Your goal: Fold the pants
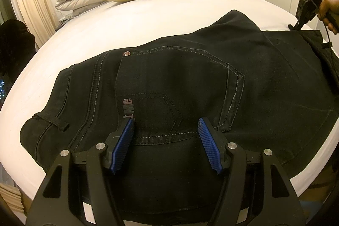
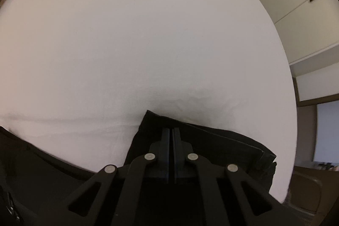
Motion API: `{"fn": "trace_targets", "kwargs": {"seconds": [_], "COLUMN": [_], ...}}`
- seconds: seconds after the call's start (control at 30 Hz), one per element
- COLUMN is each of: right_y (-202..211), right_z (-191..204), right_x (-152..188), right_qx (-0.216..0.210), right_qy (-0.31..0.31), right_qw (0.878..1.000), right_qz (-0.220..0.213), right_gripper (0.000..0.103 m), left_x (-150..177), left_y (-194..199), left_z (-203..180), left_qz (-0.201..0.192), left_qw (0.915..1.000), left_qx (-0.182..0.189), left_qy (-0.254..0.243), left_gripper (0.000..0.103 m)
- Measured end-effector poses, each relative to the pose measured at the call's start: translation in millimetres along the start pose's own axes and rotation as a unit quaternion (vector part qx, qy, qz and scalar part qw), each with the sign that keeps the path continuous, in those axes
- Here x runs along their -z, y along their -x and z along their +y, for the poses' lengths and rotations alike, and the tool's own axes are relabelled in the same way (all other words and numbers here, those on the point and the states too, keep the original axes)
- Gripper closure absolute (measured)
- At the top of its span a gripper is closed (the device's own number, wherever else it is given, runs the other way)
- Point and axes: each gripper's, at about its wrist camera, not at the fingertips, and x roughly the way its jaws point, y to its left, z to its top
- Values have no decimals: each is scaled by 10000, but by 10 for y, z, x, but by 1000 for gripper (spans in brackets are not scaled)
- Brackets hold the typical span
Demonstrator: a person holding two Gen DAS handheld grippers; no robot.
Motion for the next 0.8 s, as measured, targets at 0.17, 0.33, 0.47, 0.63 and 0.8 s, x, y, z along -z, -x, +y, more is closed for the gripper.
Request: {"fn": "trace_targets", "kwargs": {"seconds": [0.17, 0.33, 0.47, 0.63, 0.8], "right_y": [162, 278, 283, 261, 548], "right_z": [-70, 167, 398, 937, 1045], "right_x": [-69, -93, -128, -135, -104], "right_qx": [-466, -671, -373, -112, -440], "right_qy": [-438, -575, -437, -294, -393], "right_qw": [9978, 9953, 9972, 9973, 9973], "right_qz": [-173, 396, 469, 666, 431], "right_gripper": [100, 54, 44, 51, 92], "left_x": [-6, -5, 5, 14, 32], "left_y": [-2, -8, -12, -13, -6], "left_z": [-7, -27, -24, -20, -13], "left_qz": [5, -12, -36, -56, -86], "left_qw": [10000, 10000, 10000, 10000, 9999], "left_qx": [-20, -55, -43, -31, -35], "left_qy": [9, 50, 67, 75, 85], "left_gripper": [41, 41, 41, 41, 41]}}
